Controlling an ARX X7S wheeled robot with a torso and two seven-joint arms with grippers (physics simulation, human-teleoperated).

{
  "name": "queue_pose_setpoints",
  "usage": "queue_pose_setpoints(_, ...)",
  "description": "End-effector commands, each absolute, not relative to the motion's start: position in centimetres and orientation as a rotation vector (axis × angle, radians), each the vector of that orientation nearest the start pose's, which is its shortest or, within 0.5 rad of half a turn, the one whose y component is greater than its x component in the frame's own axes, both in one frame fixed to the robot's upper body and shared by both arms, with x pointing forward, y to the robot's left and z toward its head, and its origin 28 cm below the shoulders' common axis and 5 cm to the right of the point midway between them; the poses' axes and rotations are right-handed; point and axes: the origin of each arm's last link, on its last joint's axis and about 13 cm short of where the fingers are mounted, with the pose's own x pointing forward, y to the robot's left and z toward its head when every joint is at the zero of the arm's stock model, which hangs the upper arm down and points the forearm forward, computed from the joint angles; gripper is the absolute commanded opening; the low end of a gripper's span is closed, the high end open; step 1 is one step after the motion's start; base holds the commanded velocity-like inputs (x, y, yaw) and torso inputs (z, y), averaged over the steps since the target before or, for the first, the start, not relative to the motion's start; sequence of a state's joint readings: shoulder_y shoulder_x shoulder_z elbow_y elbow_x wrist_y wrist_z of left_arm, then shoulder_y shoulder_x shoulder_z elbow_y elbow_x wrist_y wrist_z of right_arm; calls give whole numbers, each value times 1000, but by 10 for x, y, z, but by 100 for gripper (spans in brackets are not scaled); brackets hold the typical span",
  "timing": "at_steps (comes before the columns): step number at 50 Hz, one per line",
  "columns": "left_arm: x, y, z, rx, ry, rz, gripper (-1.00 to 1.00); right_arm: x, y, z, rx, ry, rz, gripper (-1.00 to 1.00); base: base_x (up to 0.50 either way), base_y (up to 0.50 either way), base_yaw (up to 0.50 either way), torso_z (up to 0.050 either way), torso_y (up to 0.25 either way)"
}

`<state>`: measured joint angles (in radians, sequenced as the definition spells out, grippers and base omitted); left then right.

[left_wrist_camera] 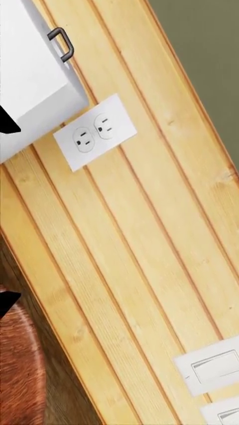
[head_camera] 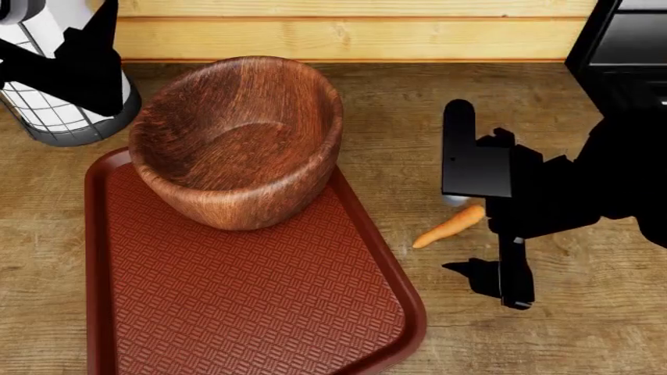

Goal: Place the two vegetables and bowl onto the tray for setting up a vegetable dip station.

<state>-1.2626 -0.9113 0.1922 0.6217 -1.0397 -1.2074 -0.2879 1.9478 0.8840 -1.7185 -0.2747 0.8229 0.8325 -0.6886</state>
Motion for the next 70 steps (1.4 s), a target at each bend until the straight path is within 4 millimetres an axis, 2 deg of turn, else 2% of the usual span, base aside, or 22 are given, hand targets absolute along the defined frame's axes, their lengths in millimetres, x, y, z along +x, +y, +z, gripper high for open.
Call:
queue_pose_setpoints(1, 214, 299, 352, 477, -316, -98, 100, 293, -173, 313, -1053, 609, 979, 100, 0, 0, 0, 0, 0)
queue_pose_setpoints(32, 214, 300, 350, 469, -316, -99, 100, 302, -176, 306, -1063, 658, 917, 100, 0, 0, 0, 0, -1)
queue_pose_setpoints(33, 214, 300, 350, 470, -316, -100, 100, 302, -176, 306, -1065, 659, 916, -100, 0, 0, 0, 0, 0)
queue_pose_setpoints(56, 215, 301, 348, 465, -313, -99, 100, 301, -175, 306, -1073, 658, 899, -100, 0, 0, 0, 0, -2)
queue_pose_setpoints(63, 212, 302, 348, 464, -314, -92, 100, 295, -172, 326, -1084, 598, 890, -100, 0, 0, 0, 0, 0)
queue_pose_setpoints(66, 212, 303, 349, 463, -317, -88, 100, 288, -171, 344, -1090, 548, 872, -100, 0, 0, 0, 0, 0)
queue_pose_setpoints(70, 211, 303, 350, 462, -321, -90, 100, 281, -171, 358, -1101, 507, 857, -100, 0, 0, 0, 0, 0)
